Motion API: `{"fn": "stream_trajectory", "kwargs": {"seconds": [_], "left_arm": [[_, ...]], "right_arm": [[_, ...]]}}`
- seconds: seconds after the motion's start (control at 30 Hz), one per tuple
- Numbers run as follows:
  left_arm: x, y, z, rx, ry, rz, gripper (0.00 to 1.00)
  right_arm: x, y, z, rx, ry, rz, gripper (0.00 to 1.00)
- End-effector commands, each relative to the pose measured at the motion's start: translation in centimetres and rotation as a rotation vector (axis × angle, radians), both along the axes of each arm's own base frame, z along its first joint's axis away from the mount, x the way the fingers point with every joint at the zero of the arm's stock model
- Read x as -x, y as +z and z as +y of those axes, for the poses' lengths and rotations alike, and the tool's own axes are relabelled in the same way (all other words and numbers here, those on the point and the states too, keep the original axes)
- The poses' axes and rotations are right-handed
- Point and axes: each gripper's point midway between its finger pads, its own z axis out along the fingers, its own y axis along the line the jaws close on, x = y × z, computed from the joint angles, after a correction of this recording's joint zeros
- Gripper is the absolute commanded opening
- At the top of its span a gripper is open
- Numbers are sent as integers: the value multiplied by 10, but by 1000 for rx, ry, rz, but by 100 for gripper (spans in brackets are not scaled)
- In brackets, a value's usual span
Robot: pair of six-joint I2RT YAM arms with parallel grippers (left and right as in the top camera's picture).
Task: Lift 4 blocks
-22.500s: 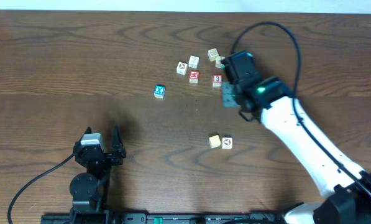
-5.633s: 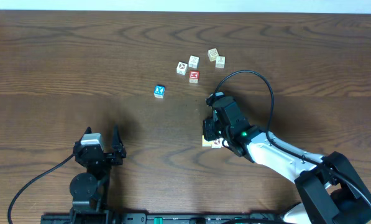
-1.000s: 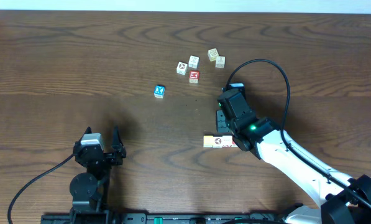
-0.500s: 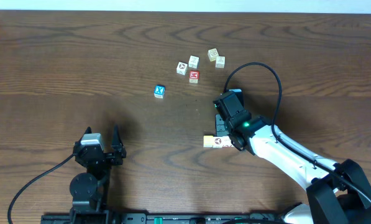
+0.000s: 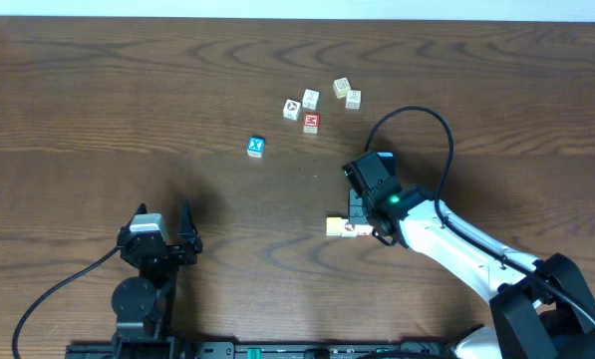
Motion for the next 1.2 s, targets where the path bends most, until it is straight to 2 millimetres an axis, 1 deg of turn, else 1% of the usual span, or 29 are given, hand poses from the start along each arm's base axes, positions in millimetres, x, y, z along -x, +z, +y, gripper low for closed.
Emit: {"fn": "stream_trajectory", "kwargs": {"seconds": [0.0, 0.43, 1.17], "left_arm": [[1, -19, 2, 8, 17, 64, 74], [1, -19, 2, 8, 17, 64, 74], [1, -19, 2, 8, 17, 64, 74]], "right_arm": [[2, -3, 1, -16, -17, 23, 1], [12, -6, 0, -22, -31, 71, 1], [18, -8, -3, -8, -31, 92, 1]]}}
